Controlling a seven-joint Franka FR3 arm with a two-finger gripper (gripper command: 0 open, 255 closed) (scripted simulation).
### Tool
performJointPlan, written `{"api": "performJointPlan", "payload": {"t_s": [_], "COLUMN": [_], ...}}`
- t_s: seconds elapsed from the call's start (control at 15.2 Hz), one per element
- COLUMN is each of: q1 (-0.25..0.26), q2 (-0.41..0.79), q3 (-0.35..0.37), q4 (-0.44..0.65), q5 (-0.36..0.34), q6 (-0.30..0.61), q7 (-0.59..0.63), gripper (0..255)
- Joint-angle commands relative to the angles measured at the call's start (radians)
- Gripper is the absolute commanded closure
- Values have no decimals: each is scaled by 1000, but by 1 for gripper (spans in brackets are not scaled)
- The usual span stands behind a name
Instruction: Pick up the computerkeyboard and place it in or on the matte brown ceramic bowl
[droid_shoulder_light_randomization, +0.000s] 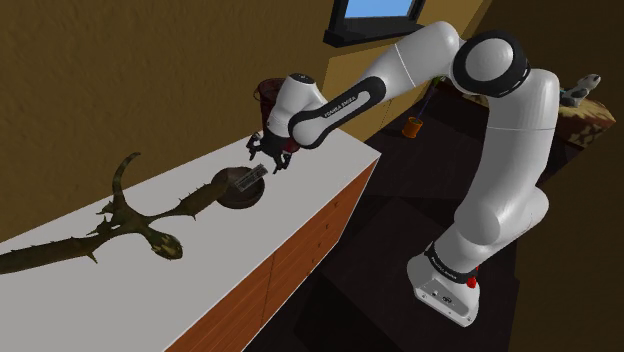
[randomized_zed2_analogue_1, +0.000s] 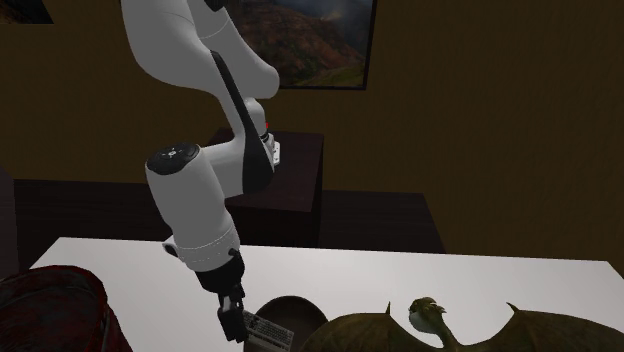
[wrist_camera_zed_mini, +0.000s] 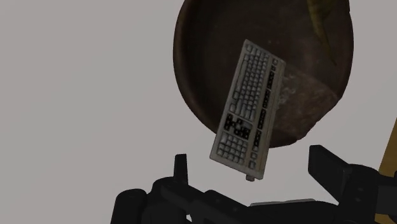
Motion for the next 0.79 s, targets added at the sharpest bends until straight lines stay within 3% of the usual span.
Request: {"api": "performJointPlan", "payload": {"t_s": [0.0,0.07,0.13,0.73], "q1": [0,0,0,0], "q2": [0,0,0,0], "q3": [0,0,0,0], "q4": [0,0,0,0], "q5": [0,0,0,0], "q6": [0,0,0,0], "q7": [0,0,0,0], "gripper": [0,0,255,255]}}
